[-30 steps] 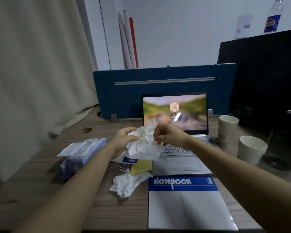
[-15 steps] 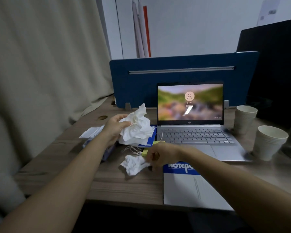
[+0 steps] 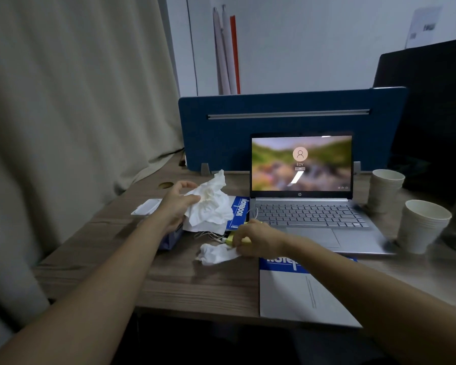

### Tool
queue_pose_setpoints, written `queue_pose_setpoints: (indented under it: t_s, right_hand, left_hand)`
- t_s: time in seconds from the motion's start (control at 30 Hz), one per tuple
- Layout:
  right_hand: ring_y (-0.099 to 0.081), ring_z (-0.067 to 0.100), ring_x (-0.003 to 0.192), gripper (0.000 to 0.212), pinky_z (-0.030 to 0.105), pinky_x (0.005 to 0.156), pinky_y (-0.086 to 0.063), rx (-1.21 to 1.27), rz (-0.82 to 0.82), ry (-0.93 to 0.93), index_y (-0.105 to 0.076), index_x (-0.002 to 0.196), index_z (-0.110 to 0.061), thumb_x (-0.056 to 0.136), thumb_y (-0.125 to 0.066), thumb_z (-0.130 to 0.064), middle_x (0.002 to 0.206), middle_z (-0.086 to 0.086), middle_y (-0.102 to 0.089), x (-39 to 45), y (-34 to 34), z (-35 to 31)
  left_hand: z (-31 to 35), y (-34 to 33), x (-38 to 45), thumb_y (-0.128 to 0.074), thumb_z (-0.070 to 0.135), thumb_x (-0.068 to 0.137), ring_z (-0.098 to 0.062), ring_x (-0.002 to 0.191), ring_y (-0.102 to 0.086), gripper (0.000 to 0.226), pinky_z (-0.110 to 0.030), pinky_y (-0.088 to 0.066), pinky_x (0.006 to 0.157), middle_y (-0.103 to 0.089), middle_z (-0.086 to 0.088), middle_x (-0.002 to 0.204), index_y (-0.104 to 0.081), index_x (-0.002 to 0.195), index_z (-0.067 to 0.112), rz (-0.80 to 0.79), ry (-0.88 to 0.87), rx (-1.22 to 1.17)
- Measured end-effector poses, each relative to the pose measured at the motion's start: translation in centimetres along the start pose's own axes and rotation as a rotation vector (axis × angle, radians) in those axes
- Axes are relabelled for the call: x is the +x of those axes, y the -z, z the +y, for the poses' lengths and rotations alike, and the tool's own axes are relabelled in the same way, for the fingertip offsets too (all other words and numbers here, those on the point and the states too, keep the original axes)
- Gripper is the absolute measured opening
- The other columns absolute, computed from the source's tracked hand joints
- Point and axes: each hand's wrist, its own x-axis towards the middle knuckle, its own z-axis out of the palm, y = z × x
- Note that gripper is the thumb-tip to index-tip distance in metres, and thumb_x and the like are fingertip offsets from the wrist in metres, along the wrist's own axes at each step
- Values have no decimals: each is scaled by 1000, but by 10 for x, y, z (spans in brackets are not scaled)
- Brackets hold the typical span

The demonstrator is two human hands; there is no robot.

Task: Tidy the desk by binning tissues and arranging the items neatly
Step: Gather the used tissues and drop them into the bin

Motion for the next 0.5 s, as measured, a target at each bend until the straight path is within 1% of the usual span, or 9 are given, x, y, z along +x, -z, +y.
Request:
queue_pose_setpoints:
  t_s: [0.03, 0.07, 0.13, 0.23, 0.33, 0.37, 0.43, 0.47, 0.5]
  right_hand:
    - [-53, 16, 96, 11, 33, 82, -43, 102, 16, -3, -66, 98, -19, 91, -59, -24, 104, 0, -63, -2, 6, 0]
    - [-57, 13, 86, 7, 30, 76, -45, 203, 46, -10, -65, 92, -19, 91, -58, -19, 95, 1, -64, -4, 12, 0]
    - [-51, 5, 67, 13, 27, 65, -41, 370, 148, -32, -59, 79, -22, 88, -59, -12, 77, -4, -58, -9, 24, 1]
    - [-46, 9, 66, 9, 27, 62, -37, 492, 317, -67, -57, 83, -15, 89, -61, -11, 76, -1, -55, -13, 39, 6]
    - [-42, 12, 65, 13, 27, 59, -33, 538, 421, -71, -54, 82, -15, 93, -60, -11, 74, 4, -50, -18, 54, 13]
    - [-41, 12, 65, 14, 27, 59, -32, 548, 451, -76, -53, 82, -15, 93, -60, -11, 73, 3, -50, -19, 57, 16]
    - [-40, 8, 62, 13, 21, 57, -32, 560, 521, -99, -53, 81, -13, 91, -61, -10, 69, -4, -49, -21, 62, 21]
    - [-40, 5, 60, 13, 18, 55, -32, 557, 558, -117, -53, 80, -12, 91, -61, -11, 68, -7, -49, -21, 64, 24]
    - [-40, 4, 59, 14, 16, 54, -33, 554, 592, -136, -53, 79, -13, 90, -61, -11, 67, -8, -50, -22, 65, 27]
  left_hand:
    - [1, -2, 0, -60, -1, 89, -29, 85, -62, 27, -35, -51, 64, -61, -18, 113, -58, 99, 24, -6, -9, 4]
    - [1, -4, -1, -59, -1, 89, -28, 84, -61, 26, -34, -50, 63, -61, -19, 114, -59, 98, 23, -12, -21, 14]
    - [2, -7, -1, -58, -2, 89, -31, 87, -60, 26, -38, -48, 69, -60, -21, 118, -60, 97, 22, -29, -41, 21]
    - [4, -17, -1, -59, 0, 89, -35, 95, -63, 24, -47, -52, 80, -62, -21, 119, -62, 97, 22, -61, -31, 12]
    - [7, -31, 0, -61, 3, 89, -38, 105, -63, 18, -52, -52, 88, -64, -20, 119, -65, 98, 19, -125, -17, 27]
    - [8, -36, -1, -61, 4, 90, -36, 103, -65, 17, -51, -53, 86, -65, -19, 118, -65, 99, 18, -148, -10, 28]
    - [10, -47, -3, -58, 7, 93, -29, 90, -68, 14, -45, -56, 75, -68, -17, 111, -65, 101, 16, -203, 17, 3]
    - [11, -53, -5, -56, 10, 95, -27, 89, -68, 14, -41, -56, 72, -68, -17, 112, -65, 103, 15, -232, 30, -17]
    - [13, -59, -6, -53, 14, 98, -27, 93, -68, 16, -39, -57, 72, -68, -18, 115, -66, 107, 12, -260, 38, -49]
